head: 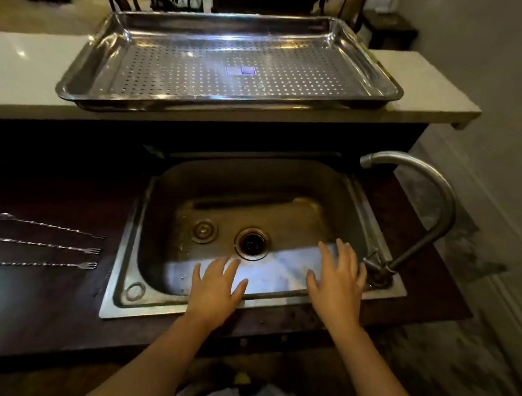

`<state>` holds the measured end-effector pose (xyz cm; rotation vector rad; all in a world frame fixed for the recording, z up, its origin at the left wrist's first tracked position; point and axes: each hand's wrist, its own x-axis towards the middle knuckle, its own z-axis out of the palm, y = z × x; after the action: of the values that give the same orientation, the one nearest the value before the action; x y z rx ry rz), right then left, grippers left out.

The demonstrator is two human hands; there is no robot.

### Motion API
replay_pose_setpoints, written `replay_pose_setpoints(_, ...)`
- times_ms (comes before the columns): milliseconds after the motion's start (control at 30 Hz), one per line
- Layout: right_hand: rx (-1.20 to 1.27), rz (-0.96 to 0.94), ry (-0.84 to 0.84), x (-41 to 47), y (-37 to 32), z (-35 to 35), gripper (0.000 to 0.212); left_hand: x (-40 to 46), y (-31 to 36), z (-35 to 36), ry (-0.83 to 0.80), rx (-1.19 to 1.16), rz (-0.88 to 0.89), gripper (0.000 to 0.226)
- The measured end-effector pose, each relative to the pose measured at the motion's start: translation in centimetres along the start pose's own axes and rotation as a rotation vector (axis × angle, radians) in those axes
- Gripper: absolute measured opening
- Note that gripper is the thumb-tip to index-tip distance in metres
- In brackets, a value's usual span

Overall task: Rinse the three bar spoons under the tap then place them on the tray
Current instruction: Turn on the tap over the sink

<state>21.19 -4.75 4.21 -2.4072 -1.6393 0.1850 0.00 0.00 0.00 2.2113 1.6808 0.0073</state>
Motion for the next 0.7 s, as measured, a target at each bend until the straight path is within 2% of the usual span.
replay_pose_setpoints(200, -0.098, 0.086, -0.032, 0.1, 1.4, 1.1, 0.076, -0.1, 0.1, 2.1, -0.095, 0.019, -0.028, 0.057)
replay_pose_setpoints(400, -0.080, 0.173, 0.000, 0.4, 2.2, 1.8, 0.080, 0.2, -0.5, 2.7, -0.169, 0.066, -0.037, 0.059)
replay_pose_setpoints(700, 0.026, 0.238, 0.036, 1.0, 2.1, 1.8, 0.081, 0.3, -0.7, 2.5, -0.175, 0.076, -0.034, 0.061)
